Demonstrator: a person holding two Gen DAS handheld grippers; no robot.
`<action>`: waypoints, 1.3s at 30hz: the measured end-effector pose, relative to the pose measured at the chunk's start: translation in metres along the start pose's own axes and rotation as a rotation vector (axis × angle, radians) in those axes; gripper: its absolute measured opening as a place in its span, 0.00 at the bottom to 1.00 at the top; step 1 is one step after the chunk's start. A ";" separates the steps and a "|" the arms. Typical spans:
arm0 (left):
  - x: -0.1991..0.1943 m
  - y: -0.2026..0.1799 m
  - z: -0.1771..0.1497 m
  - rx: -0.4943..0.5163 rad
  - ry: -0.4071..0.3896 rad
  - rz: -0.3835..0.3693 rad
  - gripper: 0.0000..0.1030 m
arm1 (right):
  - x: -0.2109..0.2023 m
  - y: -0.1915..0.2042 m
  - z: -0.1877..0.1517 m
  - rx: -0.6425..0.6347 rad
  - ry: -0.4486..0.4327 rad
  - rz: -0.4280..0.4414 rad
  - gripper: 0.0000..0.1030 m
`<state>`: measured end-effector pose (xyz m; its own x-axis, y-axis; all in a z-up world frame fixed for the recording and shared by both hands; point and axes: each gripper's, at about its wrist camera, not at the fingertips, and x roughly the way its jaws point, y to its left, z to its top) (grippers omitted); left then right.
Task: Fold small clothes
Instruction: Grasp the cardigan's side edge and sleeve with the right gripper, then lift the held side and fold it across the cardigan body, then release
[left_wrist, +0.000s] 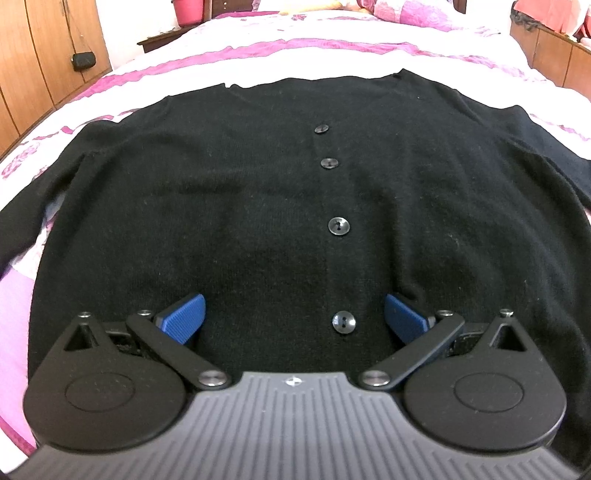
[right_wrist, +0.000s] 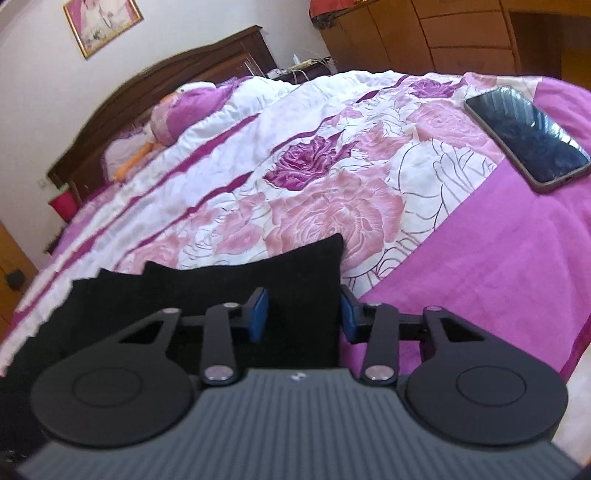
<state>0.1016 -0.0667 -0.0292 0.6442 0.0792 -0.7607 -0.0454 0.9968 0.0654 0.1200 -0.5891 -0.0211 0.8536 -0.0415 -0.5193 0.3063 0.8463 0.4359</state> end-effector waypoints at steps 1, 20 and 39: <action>0.000 0.000 0.000 0.000 0.000 0.000 1.00 | -0.001 0.001 -0.001 -0.004 0.000 0.011 0.42; -0.007 0.004 -0.002 0.010 -0.013 -0.018 1.00 | 0.012 -0.004 -0.007 0.089 -0.029 0.062 0.11; -0.039 0.022 -0.002 0.030 -0.062 -0.068 1.00 | -0.036 0.042 0.027 0.029 -0.153 0.059 0.10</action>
<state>0.0741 -0.0481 0.0007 0.6913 0.0095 -0.7225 0.0228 0.9991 0.0348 0.1133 -0.5660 0.0358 0.9238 -0.0746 -0.3755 0.2643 0.8339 0.4845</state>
